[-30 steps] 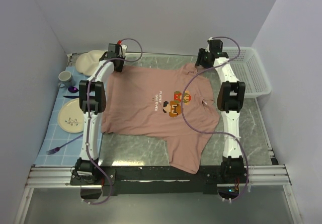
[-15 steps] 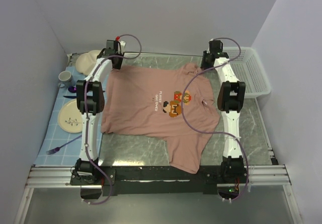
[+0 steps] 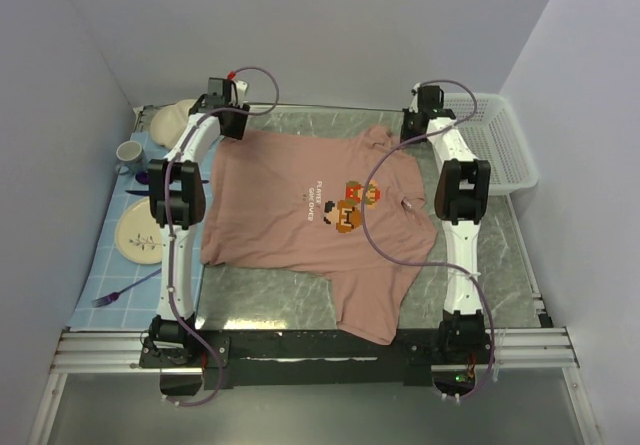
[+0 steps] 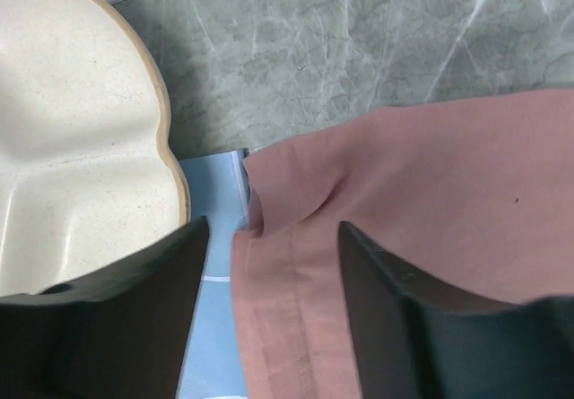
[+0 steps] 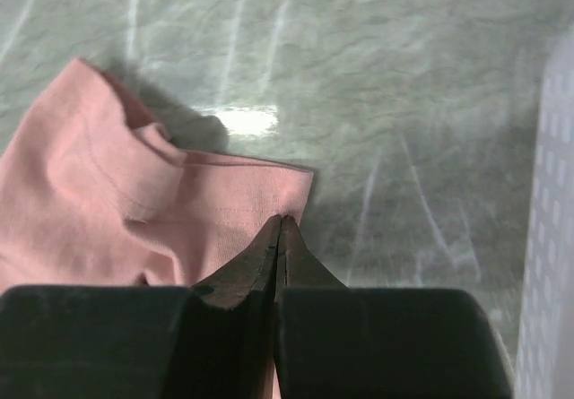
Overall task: Roll the t-shirts
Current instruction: Fold the T-shirt at the center of the board.
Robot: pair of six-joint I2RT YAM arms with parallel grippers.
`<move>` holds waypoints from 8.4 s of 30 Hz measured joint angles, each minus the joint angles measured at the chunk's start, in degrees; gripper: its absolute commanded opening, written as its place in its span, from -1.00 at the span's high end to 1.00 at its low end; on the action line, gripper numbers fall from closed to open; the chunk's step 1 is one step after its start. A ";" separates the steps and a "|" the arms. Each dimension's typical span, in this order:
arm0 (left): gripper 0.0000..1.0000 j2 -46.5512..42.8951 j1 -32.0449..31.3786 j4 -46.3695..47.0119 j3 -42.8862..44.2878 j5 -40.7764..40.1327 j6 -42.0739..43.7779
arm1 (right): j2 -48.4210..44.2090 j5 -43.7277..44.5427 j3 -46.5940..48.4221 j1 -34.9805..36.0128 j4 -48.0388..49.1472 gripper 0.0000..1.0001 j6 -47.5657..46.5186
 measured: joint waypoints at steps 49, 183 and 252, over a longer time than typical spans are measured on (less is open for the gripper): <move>0.55 7.76 0.39 0.07 6.08 1.95 -1.18 | 0.66 11.13 3.04 2.03 -4.39 0.48 -3.67; -0.15 -26.01 6.60 -0.33 -34.42 25.57 5.38 | -37.62 -21.77 -52.26 8.44 2.97 -0.26 -45.55; -0.11 -35.45 6.56 0.09 -44.28 21.86 5.81 | -43.47 -19.47 -54.88 14.10 -5.68 0.90 -48.35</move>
